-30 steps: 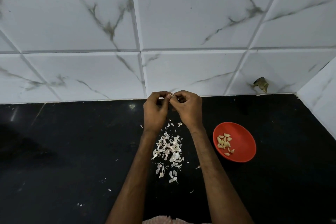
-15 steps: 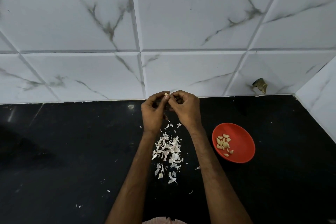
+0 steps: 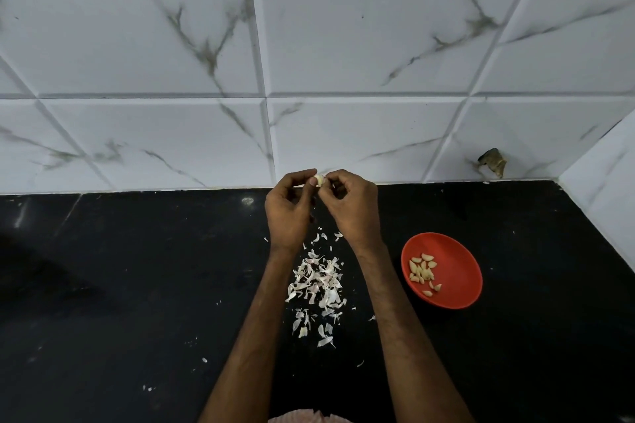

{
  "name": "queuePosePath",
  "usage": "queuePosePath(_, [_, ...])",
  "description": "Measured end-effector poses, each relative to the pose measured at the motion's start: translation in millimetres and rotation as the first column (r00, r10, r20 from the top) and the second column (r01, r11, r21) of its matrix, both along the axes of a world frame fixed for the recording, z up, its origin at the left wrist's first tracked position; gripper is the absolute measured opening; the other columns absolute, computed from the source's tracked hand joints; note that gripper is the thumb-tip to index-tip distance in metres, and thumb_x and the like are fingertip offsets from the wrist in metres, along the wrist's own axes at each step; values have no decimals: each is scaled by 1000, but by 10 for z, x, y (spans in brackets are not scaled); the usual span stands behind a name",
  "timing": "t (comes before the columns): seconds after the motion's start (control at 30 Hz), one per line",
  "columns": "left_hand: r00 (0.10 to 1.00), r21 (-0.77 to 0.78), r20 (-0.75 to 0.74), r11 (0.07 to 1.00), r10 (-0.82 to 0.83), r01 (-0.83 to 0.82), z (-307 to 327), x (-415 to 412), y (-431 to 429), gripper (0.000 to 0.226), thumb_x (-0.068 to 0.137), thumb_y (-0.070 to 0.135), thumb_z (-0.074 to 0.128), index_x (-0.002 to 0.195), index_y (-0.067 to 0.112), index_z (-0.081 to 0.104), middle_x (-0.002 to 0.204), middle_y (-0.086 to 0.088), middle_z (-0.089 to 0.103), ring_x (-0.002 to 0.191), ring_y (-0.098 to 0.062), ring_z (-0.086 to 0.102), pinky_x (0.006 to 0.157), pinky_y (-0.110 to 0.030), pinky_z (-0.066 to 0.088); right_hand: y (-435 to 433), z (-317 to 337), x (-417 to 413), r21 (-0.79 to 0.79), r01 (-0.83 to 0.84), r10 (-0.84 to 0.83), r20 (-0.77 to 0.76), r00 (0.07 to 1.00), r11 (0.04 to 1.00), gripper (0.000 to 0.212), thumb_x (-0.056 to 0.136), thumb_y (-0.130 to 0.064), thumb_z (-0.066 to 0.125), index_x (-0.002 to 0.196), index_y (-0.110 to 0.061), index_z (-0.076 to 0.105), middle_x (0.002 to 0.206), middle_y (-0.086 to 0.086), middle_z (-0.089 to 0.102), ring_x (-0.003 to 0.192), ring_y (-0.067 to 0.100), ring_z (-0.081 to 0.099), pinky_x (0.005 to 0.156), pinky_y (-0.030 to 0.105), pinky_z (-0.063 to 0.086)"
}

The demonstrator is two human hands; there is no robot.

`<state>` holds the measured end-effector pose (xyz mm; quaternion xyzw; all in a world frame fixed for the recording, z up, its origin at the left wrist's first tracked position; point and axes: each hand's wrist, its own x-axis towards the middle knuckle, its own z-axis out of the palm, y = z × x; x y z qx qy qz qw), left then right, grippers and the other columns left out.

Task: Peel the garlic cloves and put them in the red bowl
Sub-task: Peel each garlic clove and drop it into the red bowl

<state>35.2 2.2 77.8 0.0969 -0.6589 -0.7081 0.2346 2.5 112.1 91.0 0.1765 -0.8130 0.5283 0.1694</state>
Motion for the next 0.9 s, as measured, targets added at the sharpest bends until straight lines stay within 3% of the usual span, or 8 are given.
queuePosePath(0.17, [999,72,1,996,-49,49,-14,-9,-30,19,94,11,71,112,8,72,97,-11,74,73,-24,67,43,-25,50,19,-16,-25,88,-8,16,-93,995,996,10,93,-14,68,87,-6,71,78,1,70,71,14,66,65,39,55])
queuePosePath(0.3, [995,126,-26,988,-92,94,1,-6,-23,19,94,7,69,113,6,71,91,-8,73,68,-12,64,44,-25,51,32,-8,-24,24,-6,9,-91,996,1000,8,91,-10,69,88,-4,73,79,2,72,71,12,68,66,35,57])
queuePosePath(0.43, [996,239,-25,966,-91,94,-26,-10,-35,22,96,5,66,117,3,70,89,-4,74,64,-8,60,43,-24,49,41,-47,-39,-74,23,-24,-5,1000,997,6,91,-6,70,91,-5,75,81,0,74,70,10,69,67,32,59])
queuePosePath(0.63, [997,272,-25,959,-78,82,-91,-10,-107,25,95,7,67,120,4,68,99,-5,76,64,-6,59,45,-22,47,108,-116,-64,-118,-4,21,139,990,993,8,95,-14,70,98,-10,76,79,-6,73,73,14,71,69,32,62])
queuePosePath(0.77, [998,237,33,970,-59,50,-267,5,-214,26,92,5,71,118,6,69,90,0,72,64,-7,60,45,-22,46,263,-399,-105,29,-125,108,336,936,992,7,88,-16,77,89,-9,75,77,0,74,68,16,72,69,30,61])
queuePosePath(0.9, [988,156,152,988,-37,13,-643,77,-364,20,90,3,72,107,14,72,88,-2,72,64,-6,60,44,-22,47,347,-1020,58,333,-250,23,559,829,909,15,92,-22,73,97,-8,72,81,-5,70,67,3,63,75,26,55])
